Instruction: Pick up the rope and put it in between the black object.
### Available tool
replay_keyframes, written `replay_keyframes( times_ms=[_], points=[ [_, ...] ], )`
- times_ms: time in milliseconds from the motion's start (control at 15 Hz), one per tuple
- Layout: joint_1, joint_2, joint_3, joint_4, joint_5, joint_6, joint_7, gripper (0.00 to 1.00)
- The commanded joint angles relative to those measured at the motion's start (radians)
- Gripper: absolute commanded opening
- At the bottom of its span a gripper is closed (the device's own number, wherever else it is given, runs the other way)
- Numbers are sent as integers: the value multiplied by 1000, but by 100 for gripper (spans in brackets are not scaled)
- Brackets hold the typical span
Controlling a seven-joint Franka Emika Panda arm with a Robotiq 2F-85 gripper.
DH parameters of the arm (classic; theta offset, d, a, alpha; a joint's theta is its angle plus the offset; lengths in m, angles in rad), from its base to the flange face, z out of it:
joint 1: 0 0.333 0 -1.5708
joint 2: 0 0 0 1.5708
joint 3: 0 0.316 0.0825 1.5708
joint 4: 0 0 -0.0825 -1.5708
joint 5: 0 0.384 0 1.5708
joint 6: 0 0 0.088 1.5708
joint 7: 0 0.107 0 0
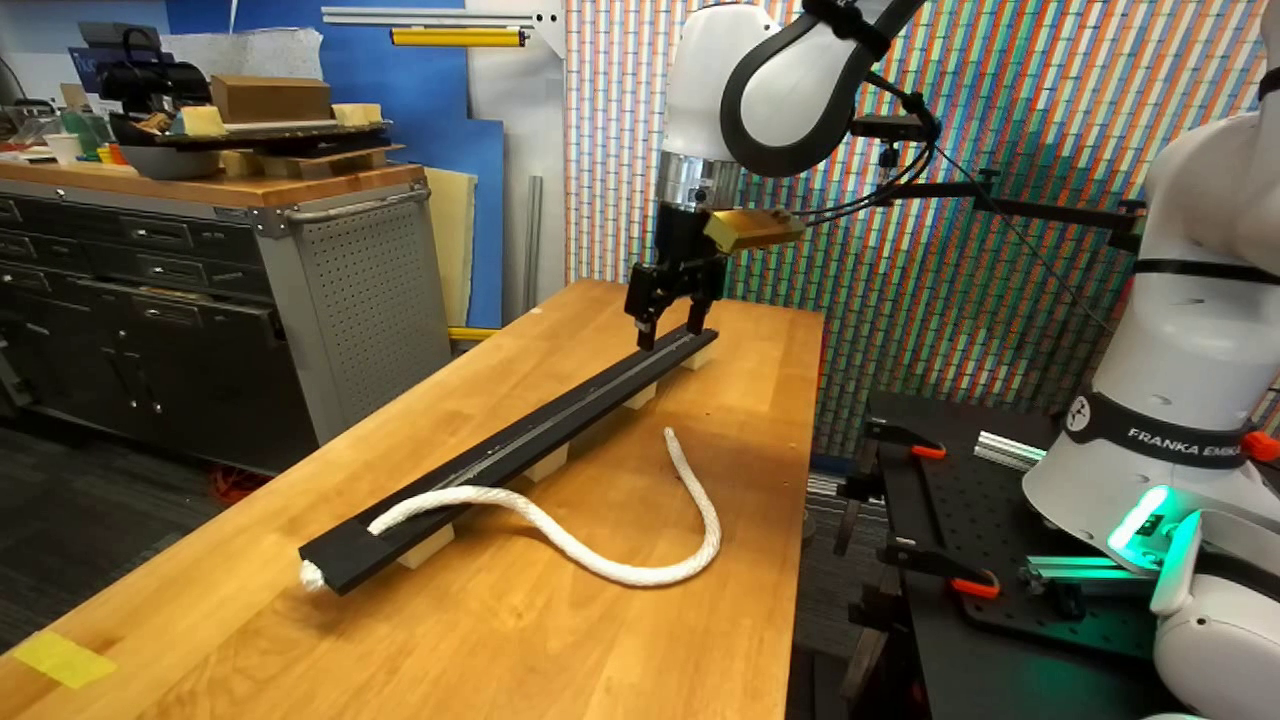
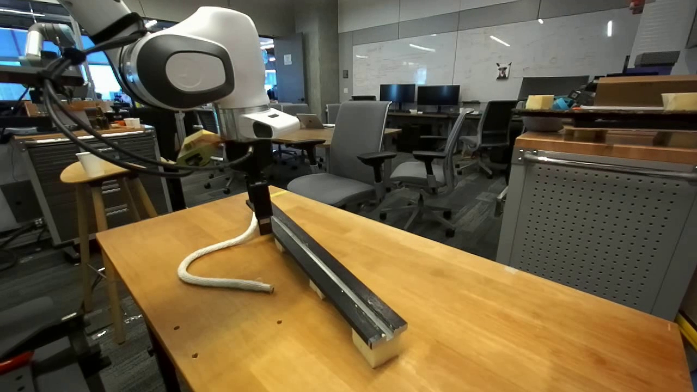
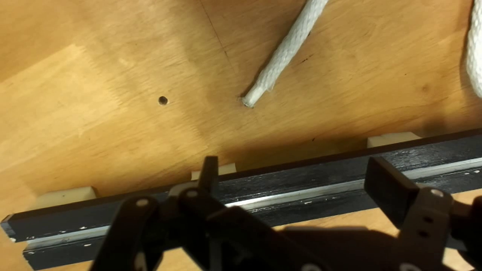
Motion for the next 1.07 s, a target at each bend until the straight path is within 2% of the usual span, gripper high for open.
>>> replay_keyframes(
  times_ms=[0, 533, 1000],
  points=[
    [10, -1, -10, 1, 1, -2, -2, 100],
    [10, -1, -10, 1, 1, -2, -2, 100],
    [17, 44, -30, -71, 9, 92, 188, 100]
  ],
)
